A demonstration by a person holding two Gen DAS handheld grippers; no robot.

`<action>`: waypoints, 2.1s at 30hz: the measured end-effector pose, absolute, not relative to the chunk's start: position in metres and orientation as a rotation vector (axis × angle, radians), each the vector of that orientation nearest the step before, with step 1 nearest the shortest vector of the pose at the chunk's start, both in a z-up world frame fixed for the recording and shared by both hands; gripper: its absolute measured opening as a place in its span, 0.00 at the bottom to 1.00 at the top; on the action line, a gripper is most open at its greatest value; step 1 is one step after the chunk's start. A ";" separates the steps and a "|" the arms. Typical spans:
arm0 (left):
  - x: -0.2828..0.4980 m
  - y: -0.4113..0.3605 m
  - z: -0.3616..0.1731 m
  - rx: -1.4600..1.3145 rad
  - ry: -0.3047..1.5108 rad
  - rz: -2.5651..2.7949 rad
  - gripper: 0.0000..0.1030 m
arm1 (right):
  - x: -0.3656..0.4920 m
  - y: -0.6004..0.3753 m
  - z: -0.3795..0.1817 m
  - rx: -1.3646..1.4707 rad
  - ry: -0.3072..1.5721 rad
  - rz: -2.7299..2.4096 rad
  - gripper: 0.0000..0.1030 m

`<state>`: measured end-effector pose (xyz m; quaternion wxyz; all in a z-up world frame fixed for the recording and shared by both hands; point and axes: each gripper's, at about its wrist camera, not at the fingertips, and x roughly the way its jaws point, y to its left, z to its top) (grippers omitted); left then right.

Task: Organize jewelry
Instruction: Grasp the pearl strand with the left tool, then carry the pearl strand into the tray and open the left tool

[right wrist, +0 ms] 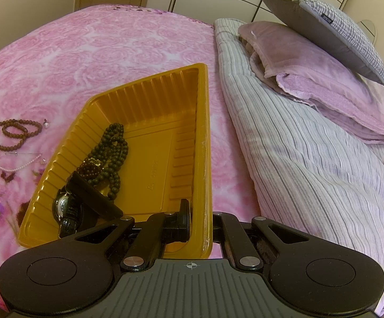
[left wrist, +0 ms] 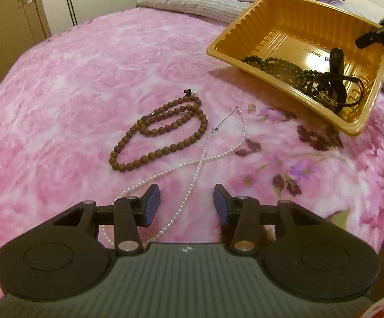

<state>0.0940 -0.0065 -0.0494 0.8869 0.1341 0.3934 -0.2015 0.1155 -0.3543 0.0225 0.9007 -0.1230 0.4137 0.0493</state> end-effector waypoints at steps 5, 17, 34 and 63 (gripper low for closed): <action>0.097 -0.005 -0.045 0.255 0.845 -0.435 0.30 | 0.116 -0.355 0.023 -0.255 0.855 0.102 0.04; 0.103 -0.002 -0.045 0.217 0.868 -0.465 0.14 | 0.116 -0.354 0.022 -0.255 0.856 0.102 0.04; 0.098 0.000 0.028 0.184 0.698 -0.433 0.02 | 0.116 -0.354 0.022 -0.255 0.856 0.102 0.04; 0.147 -0.089 0.151 0.186 0.423 -0.653 0.02 | 0.119 -0.357 0.023 -0.255 0.849 0.109 0.04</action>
